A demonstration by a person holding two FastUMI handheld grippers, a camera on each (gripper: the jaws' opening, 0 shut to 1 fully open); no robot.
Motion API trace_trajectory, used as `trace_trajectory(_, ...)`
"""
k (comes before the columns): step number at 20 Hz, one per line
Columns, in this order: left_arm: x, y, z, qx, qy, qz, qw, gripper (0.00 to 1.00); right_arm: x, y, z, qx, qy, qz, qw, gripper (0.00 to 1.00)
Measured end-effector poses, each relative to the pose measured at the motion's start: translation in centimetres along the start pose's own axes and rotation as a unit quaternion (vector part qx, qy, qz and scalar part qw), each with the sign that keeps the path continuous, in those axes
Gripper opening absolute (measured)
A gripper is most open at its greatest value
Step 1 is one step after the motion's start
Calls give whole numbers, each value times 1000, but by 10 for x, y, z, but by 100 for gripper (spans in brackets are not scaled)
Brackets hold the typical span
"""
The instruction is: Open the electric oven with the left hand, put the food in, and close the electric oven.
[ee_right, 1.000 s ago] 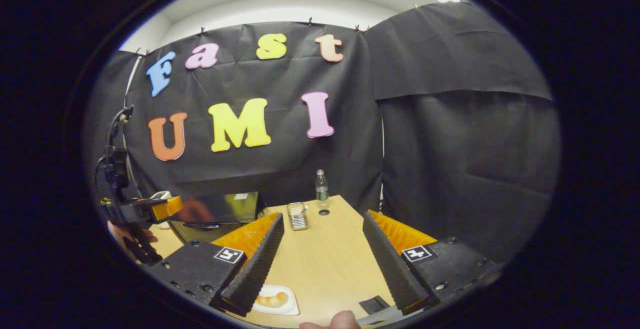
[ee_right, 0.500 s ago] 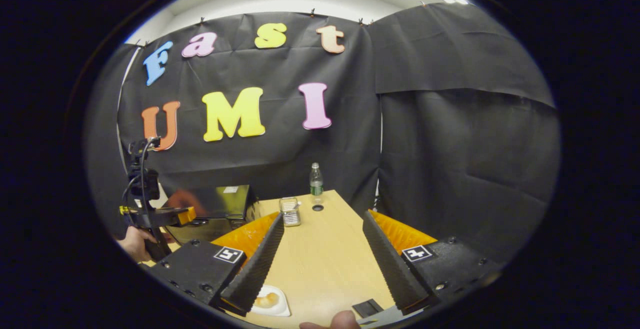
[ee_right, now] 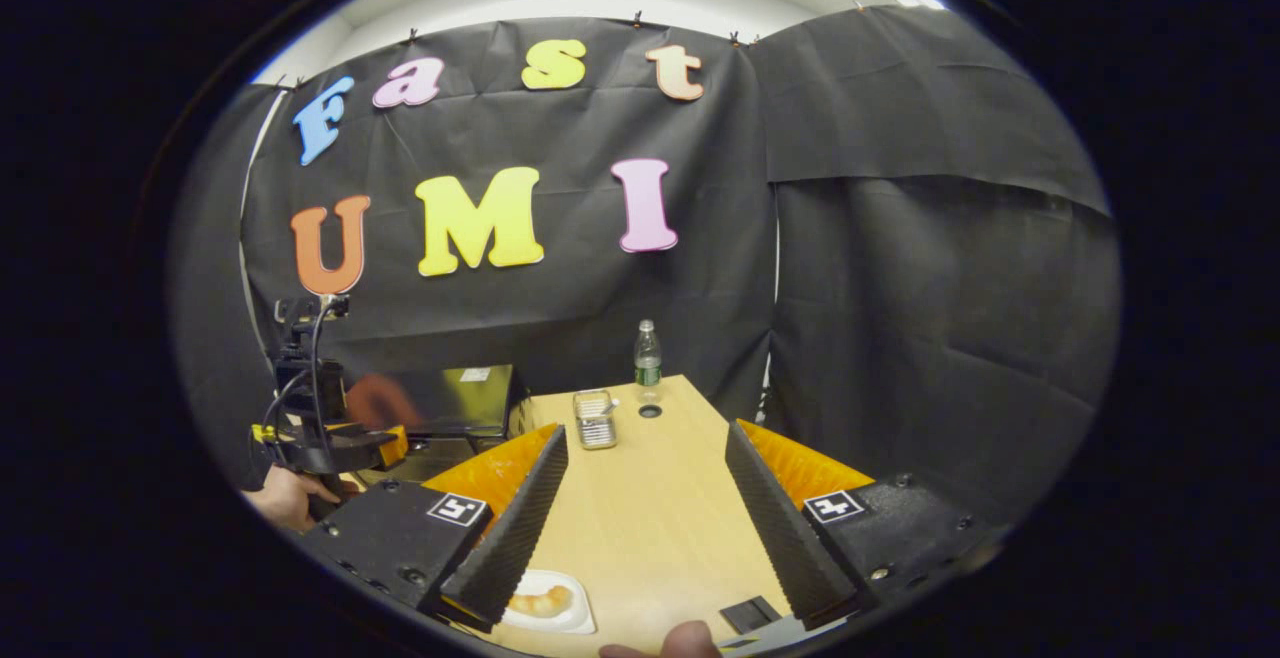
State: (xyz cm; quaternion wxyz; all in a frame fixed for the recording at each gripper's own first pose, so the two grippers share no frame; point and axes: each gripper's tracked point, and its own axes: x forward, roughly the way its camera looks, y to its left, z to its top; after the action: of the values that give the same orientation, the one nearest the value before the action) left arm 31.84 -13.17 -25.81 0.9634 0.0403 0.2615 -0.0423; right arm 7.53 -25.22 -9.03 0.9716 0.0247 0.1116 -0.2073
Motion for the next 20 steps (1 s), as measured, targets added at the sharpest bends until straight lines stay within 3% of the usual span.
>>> trace_trajectory(7,-36,0,-35,-3,40,1,999,96,-18,1,-4,5,-2,8,1000,96)
trace_trajectory(19,-78,-1,-141,-40,134,-4,990,95,-49,1,-34,-6,27,17,999,97)
trace_trajectory(20,-79,-2,-148,-40,137,-6,990,85,-50,2,-38,-8,30,18,999,97)
